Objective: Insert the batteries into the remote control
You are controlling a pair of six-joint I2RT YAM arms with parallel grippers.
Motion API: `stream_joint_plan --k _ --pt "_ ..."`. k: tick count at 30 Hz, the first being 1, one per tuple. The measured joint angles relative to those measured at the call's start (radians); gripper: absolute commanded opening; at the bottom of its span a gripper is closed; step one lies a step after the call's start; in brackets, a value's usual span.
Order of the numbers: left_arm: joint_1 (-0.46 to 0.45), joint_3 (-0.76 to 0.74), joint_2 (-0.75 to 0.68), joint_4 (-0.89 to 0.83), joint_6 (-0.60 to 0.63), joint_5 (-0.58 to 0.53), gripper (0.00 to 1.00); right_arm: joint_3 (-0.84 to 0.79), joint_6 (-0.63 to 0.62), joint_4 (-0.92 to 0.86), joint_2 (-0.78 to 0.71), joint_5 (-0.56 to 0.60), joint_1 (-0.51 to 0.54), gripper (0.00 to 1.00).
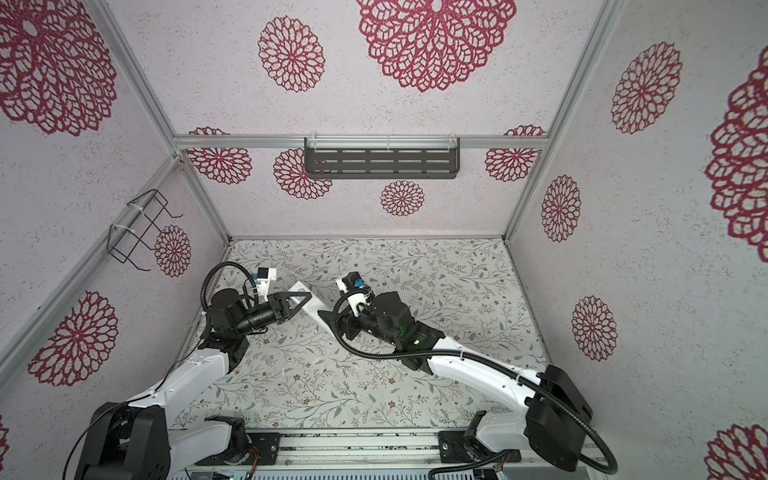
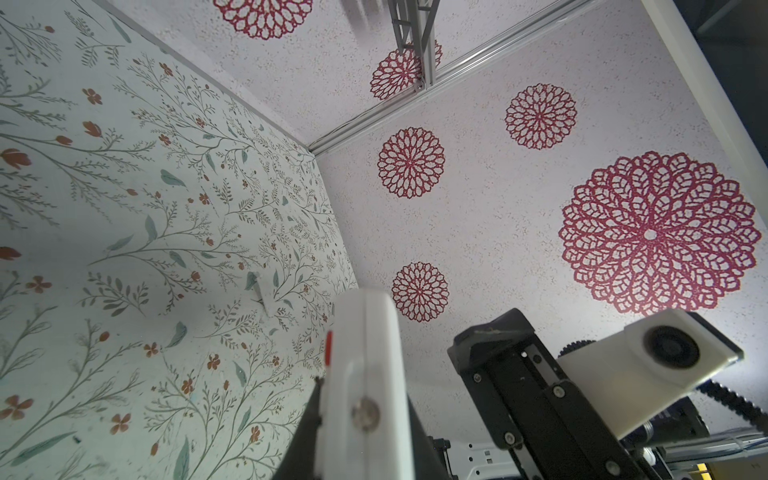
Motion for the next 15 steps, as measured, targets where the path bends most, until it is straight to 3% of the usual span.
stream_joint_plan --k 3,10,15 --pt "0.0 0.0 0.0 0.012 -0.003 -0.009 0.0 0.0 0.14 -0.031 -0.011 -0.022 -0.069 0.95" --pt "0.0 -0.007 0.001 0.073 -0.024 -0.015 0.0 -0.05 0.425 -0.074 0.003 -0.073 -0.15 0.96" --pt "0.0 -0.012 0.009 0.123 -0.045 -0.015 0.0 -0.114 0.59 0.025 0.058 -0.176 -0.166 0.99"
